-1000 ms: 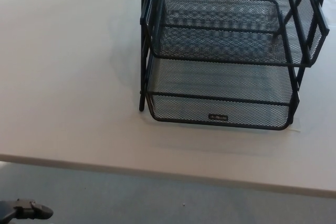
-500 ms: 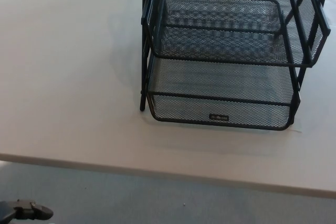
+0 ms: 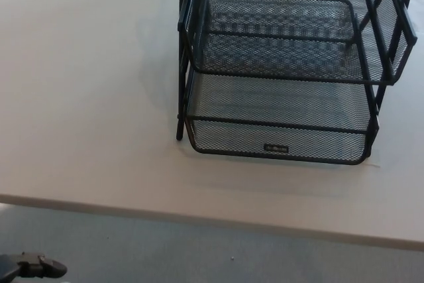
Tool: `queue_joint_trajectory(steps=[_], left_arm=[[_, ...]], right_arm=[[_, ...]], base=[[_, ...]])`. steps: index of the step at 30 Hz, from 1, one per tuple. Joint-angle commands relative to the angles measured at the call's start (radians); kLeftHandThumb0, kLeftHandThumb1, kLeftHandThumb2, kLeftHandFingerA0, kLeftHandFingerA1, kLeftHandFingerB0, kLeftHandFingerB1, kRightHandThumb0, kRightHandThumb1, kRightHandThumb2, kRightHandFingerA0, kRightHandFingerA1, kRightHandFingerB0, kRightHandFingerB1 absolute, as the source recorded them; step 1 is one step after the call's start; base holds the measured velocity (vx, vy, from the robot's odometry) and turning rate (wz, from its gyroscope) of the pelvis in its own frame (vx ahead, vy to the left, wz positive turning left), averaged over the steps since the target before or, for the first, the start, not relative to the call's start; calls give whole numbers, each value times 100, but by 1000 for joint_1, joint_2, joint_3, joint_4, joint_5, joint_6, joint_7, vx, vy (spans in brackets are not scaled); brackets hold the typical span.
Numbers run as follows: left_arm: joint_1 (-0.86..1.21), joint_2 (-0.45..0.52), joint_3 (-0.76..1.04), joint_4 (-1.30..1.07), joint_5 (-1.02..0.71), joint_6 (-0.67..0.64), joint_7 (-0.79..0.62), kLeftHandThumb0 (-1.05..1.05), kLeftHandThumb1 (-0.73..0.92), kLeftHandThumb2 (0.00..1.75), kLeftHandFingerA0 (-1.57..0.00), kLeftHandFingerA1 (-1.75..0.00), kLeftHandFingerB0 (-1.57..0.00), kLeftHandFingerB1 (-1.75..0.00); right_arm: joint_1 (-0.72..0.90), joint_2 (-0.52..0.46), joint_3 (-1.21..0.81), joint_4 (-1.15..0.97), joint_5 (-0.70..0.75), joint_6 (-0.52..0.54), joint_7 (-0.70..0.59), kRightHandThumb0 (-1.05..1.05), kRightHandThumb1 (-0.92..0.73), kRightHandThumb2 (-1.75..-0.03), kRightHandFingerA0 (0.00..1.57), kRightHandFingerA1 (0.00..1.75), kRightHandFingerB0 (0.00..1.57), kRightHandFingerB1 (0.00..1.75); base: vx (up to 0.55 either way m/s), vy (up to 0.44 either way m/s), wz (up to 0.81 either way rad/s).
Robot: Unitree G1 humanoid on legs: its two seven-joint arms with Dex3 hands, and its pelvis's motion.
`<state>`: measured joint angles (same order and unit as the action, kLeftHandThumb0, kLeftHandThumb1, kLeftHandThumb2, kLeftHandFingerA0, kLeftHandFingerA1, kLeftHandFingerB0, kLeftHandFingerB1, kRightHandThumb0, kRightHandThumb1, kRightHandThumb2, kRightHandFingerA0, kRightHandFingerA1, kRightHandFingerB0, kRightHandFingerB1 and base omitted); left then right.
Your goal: A balck drawer is kept on the middle of the table and the robot uses its right hand to push it back away from the robot
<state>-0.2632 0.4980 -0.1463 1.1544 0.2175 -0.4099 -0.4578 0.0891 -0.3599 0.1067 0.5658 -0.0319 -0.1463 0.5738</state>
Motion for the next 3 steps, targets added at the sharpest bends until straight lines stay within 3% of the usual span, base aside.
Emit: queue_joint_trajectory(steps=[1, 2, 3], left_arm=[[-3, 11, -9, 6, 14, -2, -2, -61, 55, 93, -41, -52, -26, -44], [-4, 11, -9, 6, 14, 0, -2, -61, 55, 93, -41, -52, -26, -44], [-6, 8, -9, 5, 12, 3, -7, -61, 55, 92, -41, -52, -27, -45]], right_arm=[[-12, -29, 34, -5, -56, 9, -15, -67, -73, -69, 58, 45, 45, 39], [-15, -29, 37, -3, -58, 10, -14, -67, -73, -69, 58, 45, 45, 39], [-17, -31, 39, 1, -58, 12, -14, -57, -63, -103, 55, 61, 30, 49]], base=[[0, 0, 0], [0, 0, 0], [0, 0, 0]])
